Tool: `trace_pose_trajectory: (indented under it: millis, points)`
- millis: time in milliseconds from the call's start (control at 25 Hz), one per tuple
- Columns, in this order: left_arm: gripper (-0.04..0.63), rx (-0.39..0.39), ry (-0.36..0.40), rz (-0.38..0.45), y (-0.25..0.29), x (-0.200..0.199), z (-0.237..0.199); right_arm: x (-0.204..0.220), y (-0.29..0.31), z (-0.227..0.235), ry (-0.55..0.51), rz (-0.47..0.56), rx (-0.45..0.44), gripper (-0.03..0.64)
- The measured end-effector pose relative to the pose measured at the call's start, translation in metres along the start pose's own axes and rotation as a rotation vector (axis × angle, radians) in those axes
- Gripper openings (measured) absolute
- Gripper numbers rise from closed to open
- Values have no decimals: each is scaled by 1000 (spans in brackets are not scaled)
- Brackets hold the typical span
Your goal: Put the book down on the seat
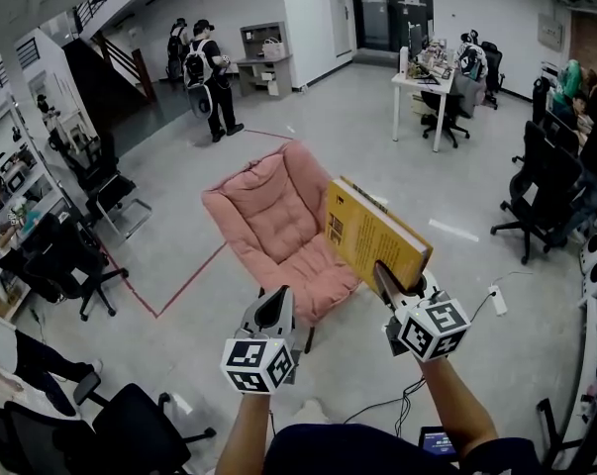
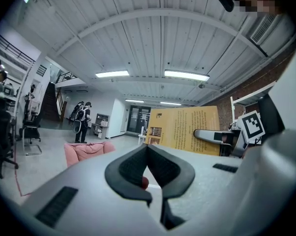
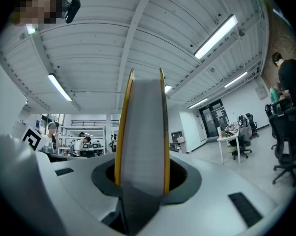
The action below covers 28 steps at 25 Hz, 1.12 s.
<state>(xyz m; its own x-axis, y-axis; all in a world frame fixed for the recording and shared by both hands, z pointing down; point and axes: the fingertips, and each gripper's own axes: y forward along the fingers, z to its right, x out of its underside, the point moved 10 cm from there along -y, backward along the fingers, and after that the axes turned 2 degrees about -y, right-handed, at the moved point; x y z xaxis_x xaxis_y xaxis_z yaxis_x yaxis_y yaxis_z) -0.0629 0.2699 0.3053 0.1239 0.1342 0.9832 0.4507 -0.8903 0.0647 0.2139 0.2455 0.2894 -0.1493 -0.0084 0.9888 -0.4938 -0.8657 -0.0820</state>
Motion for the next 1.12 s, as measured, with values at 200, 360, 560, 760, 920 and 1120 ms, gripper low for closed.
trace_pose_trajectory:
  millis: [200,360,560,760,920,1120]
  points:
    - [0,-21,-3,0,2,11,8,8,-4,11,-7,-9,-15,150]
    - [0,-29,-11,-2,5,15,2,11,3,13,-2,-7,-19,150]
    - [0,-33,-11,-8,16,15,-10,14,20,16,4,-4,-24,150]
    - [0,-33,-10,-10,26,20,-27,24,39,16,7,0,-24,150]
    - [0,-35,-14,-16,42,20,-33,25,51,26,13,-2,-25,150]
    - [0,-33,-18,-24,58,17,-39,26,67,36,18,-10,-27,150]
